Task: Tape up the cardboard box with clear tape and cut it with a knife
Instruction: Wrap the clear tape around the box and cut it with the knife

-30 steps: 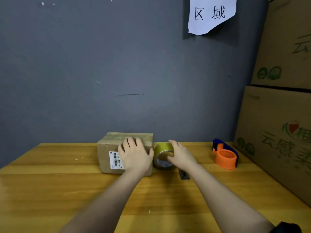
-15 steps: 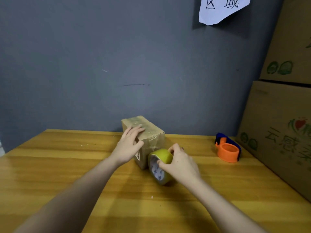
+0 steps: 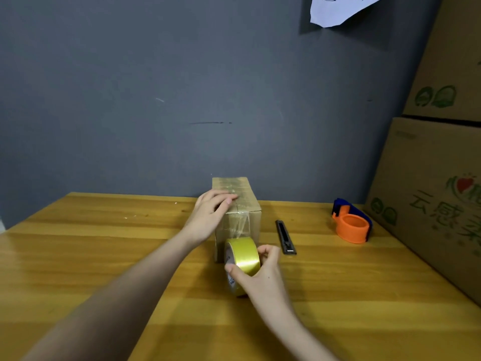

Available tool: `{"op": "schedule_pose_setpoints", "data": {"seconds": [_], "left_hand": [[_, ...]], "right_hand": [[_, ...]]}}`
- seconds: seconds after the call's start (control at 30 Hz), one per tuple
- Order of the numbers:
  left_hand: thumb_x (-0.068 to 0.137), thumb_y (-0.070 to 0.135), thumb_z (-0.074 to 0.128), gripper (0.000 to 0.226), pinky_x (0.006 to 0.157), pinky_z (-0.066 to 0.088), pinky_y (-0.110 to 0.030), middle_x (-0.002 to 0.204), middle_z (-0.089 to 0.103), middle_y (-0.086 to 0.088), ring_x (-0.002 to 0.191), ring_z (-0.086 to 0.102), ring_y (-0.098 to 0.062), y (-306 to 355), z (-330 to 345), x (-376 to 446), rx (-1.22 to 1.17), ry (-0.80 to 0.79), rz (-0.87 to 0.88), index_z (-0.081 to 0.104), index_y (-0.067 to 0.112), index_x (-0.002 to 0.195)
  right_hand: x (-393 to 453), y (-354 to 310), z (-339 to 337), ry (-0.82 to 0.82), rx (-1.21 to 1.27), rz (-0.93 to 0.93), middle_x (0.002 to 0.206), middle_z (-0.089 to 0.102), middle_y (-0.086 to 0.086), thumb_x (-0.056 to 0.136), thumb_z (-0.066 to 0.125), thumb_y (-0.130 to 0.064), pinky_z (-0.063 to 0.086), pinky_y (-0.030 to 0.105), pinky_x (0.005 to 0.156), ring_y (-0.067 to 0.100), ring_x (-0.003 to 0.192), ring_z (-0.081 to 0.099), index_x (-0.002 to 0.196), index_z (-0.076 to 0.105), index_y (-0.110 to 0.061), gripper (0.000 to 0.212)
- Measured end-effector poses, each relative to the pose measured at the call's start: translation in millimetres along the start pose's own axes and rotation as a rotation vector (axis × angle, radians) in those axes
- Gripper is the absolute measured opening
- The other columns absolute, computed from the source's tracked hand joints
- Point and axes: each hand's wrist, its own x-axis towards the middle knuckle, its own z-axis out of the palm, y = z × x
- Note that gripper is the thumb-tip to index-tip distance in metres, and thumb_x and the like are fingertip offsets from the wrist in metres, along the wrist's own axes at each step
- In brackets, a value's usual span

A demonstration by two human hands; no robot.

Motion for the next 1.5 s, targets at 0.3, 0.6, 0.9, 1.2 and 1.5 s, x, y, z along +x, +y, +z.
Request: {"op": "schedule_pose_setpoints", "data": {"seconds": [0.3,0.6,0.9,1.2,1.5], "left_hand": [[0.089,0.045,0.034,0.043,0.111,0.024,-0.033,0.125,0.057,0.008,0.128,0.039,-0.015,5,-2,-6,-0.020,-0.006,0.033,0.062,0.032,0.118],[0.094,0.016,0.051,0.024,0.110,0.027,-0.023,0.126,0.059,-0.001,0.126,0.043,-0.012,18,-7,-6,-0.196,-0.026,-0.030,0.065,0.014,0.113],[0.089,0.017,0.049,0.023,0.099,0.043,-0.048,0.107,0.064,0.005,0.112,0.055,-0.020,48,-5,-5,-0.030,0.105,0.011,0.066,0.034,0.091],[0.092,0.025,0.047,0.020,0.097,0.045,-0.039,0.111,0.063,0.006,0.105,0.057,-0.012,103,9,-3,0.191,0.011,0.125,0.065,0.027,0.101],[0.092,0.021,0.048,0.020,0.092,0.048,-0.040,0.109,0.064,0.002,0.103,0.059,-0.016,122,40,-3,0.188,-0.113,0.145,0.064,0.024,0.103]], "right_hand": [[-13,11,28,0.005,0.285,0.046,0.096,0.056,-0.002,0.067,0.076,-0.043,0.053,0.052,0.079,0.026,0.091,0.062,0.097,0.031,-0.029,0.056],[-16,15,4,-0.162,0.179,0.056,0.113,0.053,-0.006,0.086,0.054,-0.053,0.039,0.030,0.084,0.018,0.105,0.051,0.109,0.036,-0.030,0.036],[94,45,-56,0.133,-0.394,0.147,0.108,0.064,0.004,0.091,0.053,-0.033,0.047,0.029,0.066,0.022,0.088,0.062,0.104,0.061,-0.022,0.019],[126,51,-41,0.085,-0.737,0.264,0.132,0.051,0.011,0.090,0.054,-0.033,0.045,0.037,0.092,0.030,0.121,0.050,0.127,0.047,-0.011,0.044],[118,55,-82,-0.251,-0.622,0.400,0.079,0.064,0.001,0.082,0.062,-0.035,0.045,0.027,0.062,0.019,0.078,0.063,0.080,0.060,-0.016,0.020]]}}
